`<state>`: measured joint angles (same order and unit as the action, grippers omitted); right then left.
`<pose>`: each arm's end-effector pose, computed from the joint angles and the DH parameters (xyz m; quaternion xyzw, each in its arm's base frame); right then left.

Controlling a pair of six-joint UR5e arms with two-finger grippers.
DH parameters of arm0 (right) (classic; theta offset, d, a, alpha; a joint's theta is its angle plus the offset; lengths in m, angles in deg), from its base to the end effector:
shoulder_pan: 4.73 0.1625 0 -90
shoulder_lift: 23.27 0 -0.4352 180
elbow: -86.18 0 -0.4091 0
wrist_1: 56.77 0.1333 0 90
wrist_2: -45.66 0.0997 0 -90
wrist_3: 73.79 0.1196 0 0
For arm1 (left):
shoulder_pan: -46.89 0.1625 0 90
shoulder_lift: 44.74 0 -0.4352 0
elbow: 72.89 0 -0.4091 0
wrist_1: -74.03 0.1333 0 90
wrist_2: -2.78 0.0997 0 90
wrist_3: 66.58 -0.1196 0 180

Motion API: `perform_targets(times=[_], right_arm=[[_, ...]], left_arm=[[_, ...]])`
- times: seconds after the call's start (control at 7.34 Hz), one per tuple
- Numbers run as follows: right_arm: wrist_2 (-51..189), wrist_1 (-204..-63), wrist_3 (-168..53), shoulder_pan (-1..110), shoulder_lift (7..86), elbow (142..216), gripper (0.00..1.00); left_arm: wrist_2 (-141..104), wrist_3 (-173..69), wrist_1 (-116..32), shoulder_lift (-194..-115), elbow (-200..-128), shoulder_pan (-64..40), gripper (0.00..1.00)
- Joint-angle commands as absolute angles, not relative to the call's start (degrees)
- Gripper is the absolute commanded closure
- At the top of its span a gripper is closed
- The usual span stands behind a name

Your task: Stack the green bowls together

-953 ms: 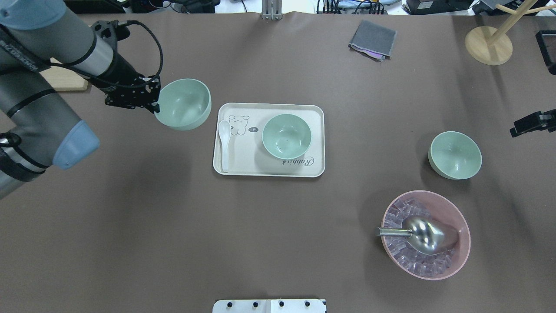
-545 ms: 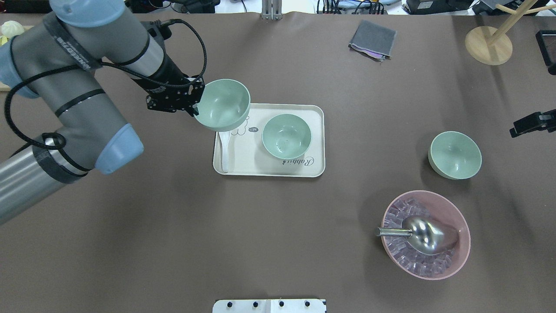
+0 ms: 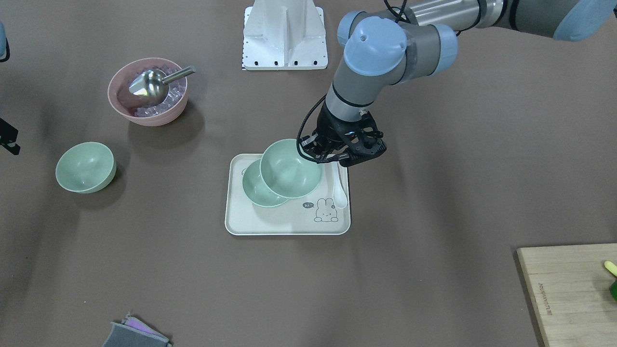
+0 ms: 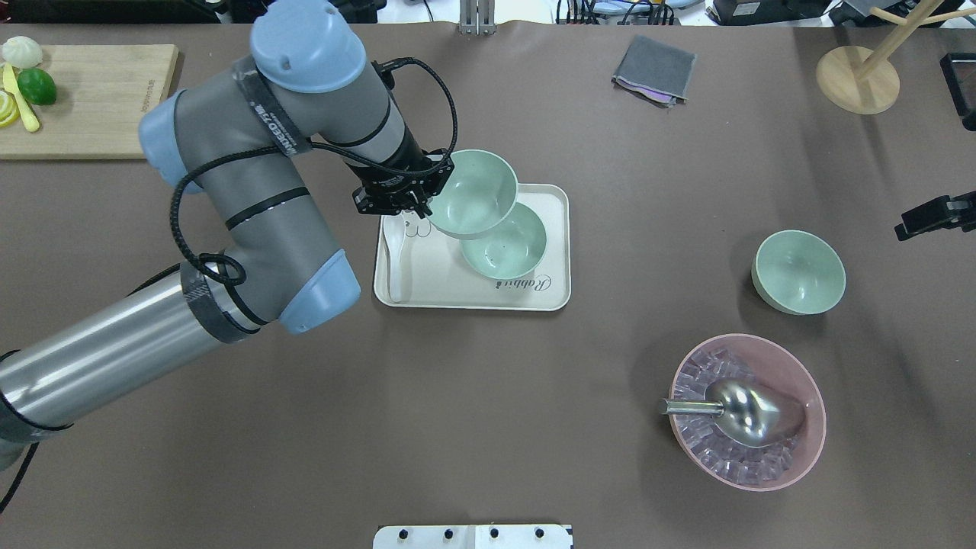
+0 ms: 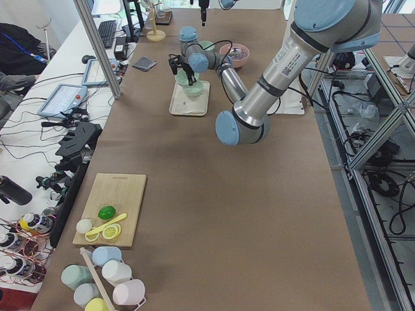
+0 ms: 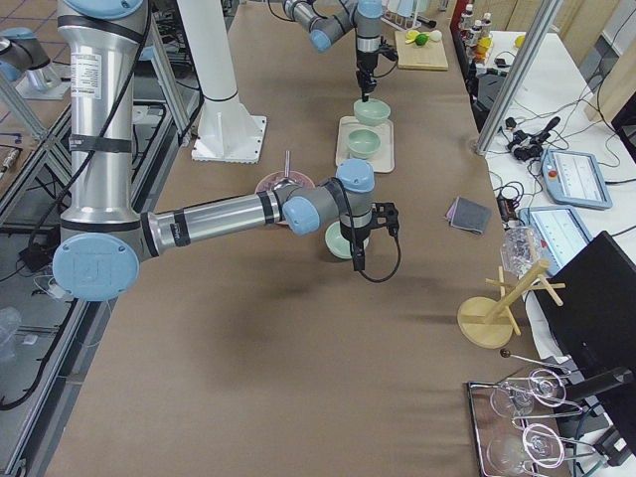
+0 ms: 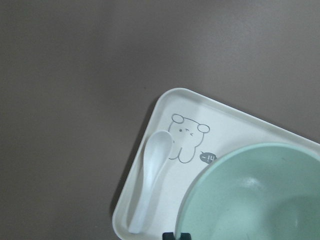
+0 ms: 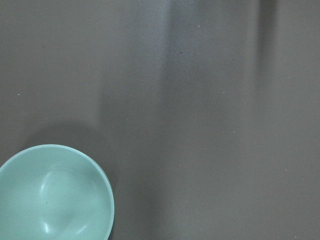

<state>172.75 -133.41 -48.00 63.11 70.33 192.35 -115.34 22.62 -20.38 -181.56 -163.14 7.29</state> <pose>-0.1332 -0.4892 0.5500 0.0684 -0.3696 -0.0421 0.9257 0.5216 -0.5314 0.1485 -0.0599 0.4709 -0.1907 0.8592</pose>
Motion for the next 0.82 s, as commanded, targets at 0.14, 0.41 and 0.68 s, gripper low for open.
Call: perform_targets(times=[0.14, 0.41, 0.68], right_arm=[[172.75, -133.41, -47.95, 63.04, 70.24, 192.36, 0.0], [172.75, -133.41, -47.95, 63.04, 70.24, 192.27, 0.0], [172.75, -133.41, -47.95, 63.04, 70.24, 192.27, 0.0]], left_arm=[[-109.64, 26.14, -22.29, -184.57, -158.78, 10.67, 1.0], [-106.58, 27.2, -23.62, -184.84, -157.09, 12.51, 1.0], [-105.94, 27.2, -23.62, -184.75, -156.3, 13.48, 1.0]])
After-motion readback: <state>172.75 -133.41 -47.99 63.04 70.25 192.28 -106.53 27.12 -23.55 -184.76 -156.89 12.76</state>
